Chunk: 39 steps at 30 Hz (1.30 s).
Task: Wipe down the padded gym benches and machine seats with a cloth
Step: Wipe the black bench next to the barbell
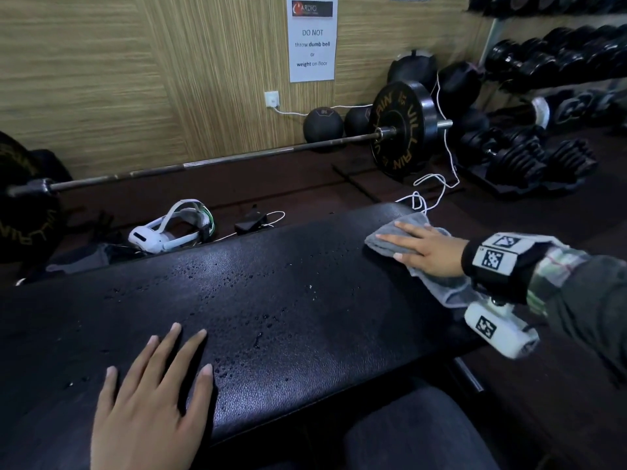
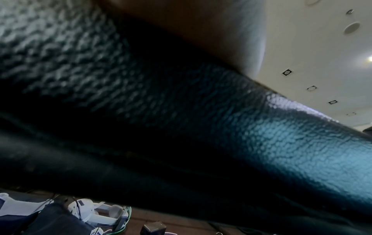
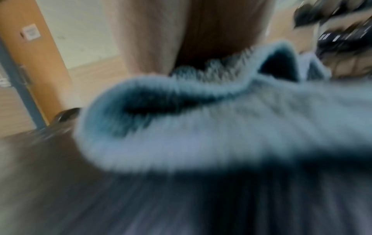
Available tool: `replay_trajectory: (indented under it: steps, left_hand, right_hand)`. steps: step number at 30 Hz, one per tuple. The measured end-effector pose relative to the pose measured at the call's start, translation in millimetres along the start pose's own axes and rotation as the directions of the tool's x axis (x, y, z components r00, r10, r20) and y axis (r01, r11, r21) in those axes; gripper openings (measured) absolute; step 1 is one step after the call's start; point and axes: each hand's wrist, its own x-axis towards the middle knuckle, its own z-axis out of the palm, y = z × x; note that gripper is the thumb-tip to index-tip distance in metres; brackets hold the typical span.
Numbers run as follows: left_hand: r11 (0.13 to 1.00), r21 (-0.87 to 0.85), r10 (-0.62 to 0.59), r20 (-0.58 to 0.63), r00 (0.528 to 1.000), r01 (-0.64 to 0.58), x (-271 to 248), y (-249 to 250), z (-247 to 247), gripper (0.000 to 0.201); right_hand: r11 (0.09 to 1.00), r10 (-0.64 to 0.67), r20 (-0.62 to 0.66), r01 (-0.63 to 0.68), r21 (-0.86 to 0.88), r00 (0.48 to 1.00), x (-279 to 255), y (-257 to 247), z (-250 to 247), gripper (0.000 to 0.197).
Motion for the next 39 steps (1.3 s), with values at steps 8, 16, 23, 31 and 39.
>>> replay_trajectory:
  steps: [8,16,23,31,39]
  left_hand:
    - [1.0,-0.003,-0.011,-0.001,1.0,0.011,1,1,1,0.055]
    - [1.0,-0.015,-0.025,-0.004,1.0,0.025,4,2,0,0.054]
    - [0.999,-0.015,-0.029,0.006,1.0,0.029,3,2,-2,0.054]
    - [0.999,-0.026,-0.042,-0.018,0.999,0.041,4,5,-1,0.052]
    - [0.999,-0.025,-0.033,-0.003,0.999,0.033,5,2,-3,0.052]
  right_hand:
    - [0.992,0.076,0.084,-0.083,0.094,0.994,-47,29,6,0.058]
    - [0.981,0.05,0.174,-0.016,-0.192,0.983,-28,-23,-10,0.056]
    - [0.996,0.079,0.144,-0.071,-0.061,0.986,2,5,-29,0.056]
    - [0.992,0.107,0.159,-0.094,-0.088,0.981,-46,0,-13,0.06]
    - [0.989,0.057,0.165,-0.032,-0.147,0.985,5,-22,-28,0.056]
